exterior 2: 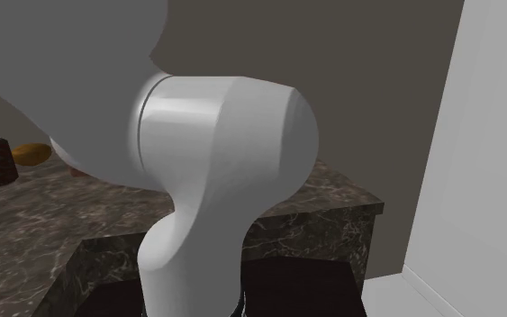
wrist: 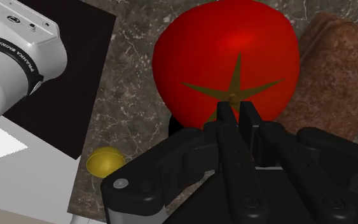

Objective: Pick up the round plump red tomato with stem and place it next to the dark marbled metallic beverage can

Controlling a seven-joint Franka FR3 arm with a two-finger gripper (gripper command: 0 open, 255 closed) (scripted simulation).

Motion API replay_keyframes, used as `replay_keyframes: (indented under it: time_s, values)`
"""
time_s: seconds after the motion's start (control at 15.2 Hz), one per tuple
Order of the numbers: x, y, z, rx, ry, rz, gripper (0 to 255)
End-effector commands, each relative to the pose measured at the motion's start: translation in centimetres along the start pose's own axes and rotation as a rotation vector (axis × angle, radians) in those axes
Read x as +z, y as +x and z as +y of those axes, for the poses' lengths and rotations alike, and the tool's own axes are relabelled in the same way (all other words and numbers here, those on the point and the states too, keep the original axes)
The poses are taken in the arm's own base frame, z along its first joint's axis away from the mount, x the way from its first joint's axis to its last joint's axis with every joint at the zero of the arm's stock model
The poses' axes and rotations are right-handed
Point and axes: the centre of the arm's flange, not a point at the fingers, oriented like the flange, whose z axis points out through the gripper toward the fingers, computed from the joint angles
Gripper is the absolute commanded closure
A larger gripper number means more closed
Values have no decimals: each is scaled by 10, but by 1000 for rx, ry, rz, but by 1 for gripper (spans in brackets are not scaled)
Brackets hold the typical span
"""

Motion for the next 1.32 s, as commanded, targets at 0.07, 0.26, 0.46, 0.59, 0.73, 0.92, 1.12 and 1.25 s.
replay_keyframes:
  time_s: [0.07,0.26,0.46,0.59,0.73,0.92,1.12,1.25]
  values:
    - [-6,-36,-14,1,0,-1,255]
    - [-12,-72,-29,1,0,-1,255]
    - [-17,-108,-45,1,0,-1,255]
    - [-21,-132,-55,1,0,-1,255]
    - [-25,-156,-65,1,0,-1,255]
    - [-31,-192,-81,1,0,-1,255]
    - [-36,-228,-96,1,0,-1,255]
    - [-40,-252,-106,1,0,-1,255]
